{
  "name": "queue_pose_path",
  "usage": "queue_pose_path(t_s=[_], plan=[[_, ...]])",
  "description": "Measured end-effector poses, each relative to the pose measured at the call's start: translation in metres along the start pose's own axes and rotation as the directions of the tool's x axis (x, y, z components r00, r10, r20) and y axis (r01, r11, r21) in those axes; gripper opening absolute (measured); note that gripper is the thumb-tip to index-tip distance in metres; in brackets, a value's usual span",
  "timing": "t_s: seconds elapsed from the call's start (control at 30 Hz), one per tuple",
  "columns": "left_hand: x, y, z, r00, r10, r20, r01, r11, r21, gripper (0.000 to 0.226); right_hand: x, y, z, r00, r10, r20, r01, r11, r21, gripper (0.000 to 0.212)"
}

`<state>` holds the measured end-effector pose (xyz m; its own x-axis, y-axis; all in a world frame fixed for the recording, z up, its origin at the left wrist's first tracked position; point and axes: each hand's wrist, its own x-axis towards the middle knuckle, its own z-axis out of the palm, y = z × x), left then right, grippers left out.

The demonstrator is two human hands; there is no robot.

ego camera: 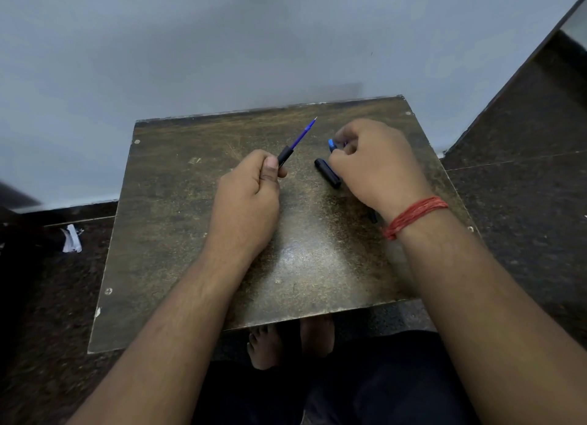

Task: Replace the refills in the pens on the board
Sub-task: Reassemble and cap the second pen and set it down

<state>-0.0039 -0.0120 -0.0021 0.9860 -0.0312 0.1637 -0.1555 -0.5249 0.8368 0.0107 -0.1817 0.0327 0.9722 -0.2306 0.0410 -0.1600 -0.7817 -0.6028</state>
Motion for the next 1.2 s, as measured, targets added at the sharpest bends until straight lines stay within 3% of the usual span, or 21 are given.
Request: queue_pose_path(t_s=[0.13,0.27,0.4,0.53,0.67,0.93,1.2], plan=[[0.0,-0.001,0.001,1.0,0.0,0.008,0.0,1.0,0.005,0.031,0.001,0.003,0.003,0.997,0.074,-0.028,-0.057,0.915,0.399,0.01],[0.0,-0.001,0.001,1.0,0.003,0.015,-0.004,1.0,0.011,0.03,0.004,0.005,0.006,0.981,0.192,-0.011,-0.113,0.622,0.775,0.014],[0.0,-0.001,0.002,1.0,0.01,0.023,-0.011,1.0,0.016,0.03,0.006,0.008,0.004,0.963,0.259,0.07,-0.163,0.358,0.919,0.015],[0.0,-0.001,0.002,0.999,0.022,0.04,-0.023,0.999,0.029,0.028,0.006,0.007,0.003,0.958,0.276,0.084,-0.156,0.25,0.956,0.017],[0.001,-0.002,0.002,0.999,0.027,0.047,-0.028,0.999,0.028,0.028,0.007,0.006,0.004,0.962,0.267,0.06,-0.129,0.252,0.959,0.016],[0.001,-0.002,0.002,0.998,0.028,0.052,-0.03,0.999,0.033,0.028,0.007,0.006,0.01,0.992,0.125,-0.027,-0.035,0.469,0.882,0.011],[0.0,0.0,0.003,0.999,0.018,0.05,-0.02,0.999,0.037,0.028,0.007,0.01,0.011,0.997,0.075,-0.029,-0.013,0.511,0.86,0.011]])
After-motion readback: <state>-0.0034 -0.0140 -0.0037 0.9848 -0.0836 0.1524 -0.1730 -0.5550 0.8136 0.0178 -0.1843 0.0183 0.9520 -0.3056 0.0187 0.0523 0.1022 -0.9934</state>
